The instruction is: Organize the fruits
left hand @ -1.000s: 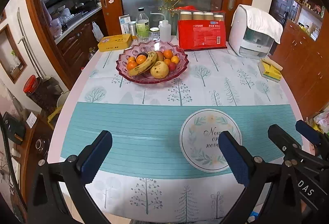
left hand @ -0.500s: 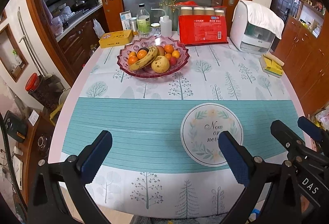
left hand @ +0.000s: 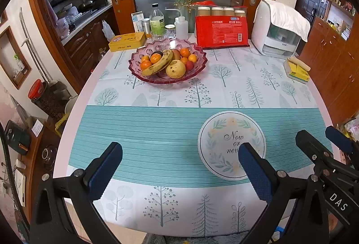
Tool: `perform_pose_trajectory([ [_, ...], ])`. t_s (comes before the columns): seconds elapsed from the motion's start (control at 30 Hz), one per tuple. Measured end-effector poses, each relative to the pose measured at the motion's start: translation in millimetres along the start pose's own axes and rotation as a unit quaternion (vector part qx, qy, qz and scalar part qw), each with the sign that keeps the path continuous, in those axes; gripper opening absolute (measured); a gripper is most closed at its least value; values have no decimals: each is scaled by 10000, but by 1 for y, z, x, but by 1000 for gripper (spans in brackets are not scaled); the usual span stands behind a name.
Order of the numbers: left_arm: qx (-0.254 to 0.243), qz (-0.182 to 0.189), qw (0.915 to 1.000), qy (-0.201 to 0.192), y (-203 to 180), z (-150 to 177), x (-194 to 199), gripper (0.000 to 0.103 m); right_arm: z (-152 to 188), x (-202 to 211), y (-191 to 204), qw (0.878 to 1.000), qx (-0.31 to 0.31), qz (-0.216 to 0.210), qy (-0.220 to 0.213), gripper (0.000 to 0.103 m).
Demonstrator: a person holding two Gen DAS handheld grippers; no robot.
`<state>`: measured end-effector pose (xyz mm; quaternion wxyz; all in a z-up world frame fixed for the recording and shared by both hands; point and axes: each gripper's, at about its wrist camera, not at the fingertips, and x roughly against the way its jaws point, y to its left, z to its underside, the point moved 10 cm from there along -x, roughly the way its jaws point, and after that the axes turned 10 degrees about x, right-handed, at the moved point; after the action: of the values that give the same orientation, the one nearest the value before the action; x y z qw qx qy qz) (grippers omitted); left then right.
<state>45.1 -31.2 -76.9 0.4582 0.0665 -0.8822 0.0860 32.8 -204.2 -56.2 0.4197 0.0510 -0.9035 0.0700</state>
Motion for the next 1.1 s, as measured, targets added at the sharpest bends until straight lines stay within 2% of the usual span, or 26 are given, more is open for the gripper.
perform_pose_trajectory([
  [1.1, -11, -9, 10000, 6, 3, 0, -1, 103, 0, -1, 1, 10000, -3, -13, 1, 81],
])
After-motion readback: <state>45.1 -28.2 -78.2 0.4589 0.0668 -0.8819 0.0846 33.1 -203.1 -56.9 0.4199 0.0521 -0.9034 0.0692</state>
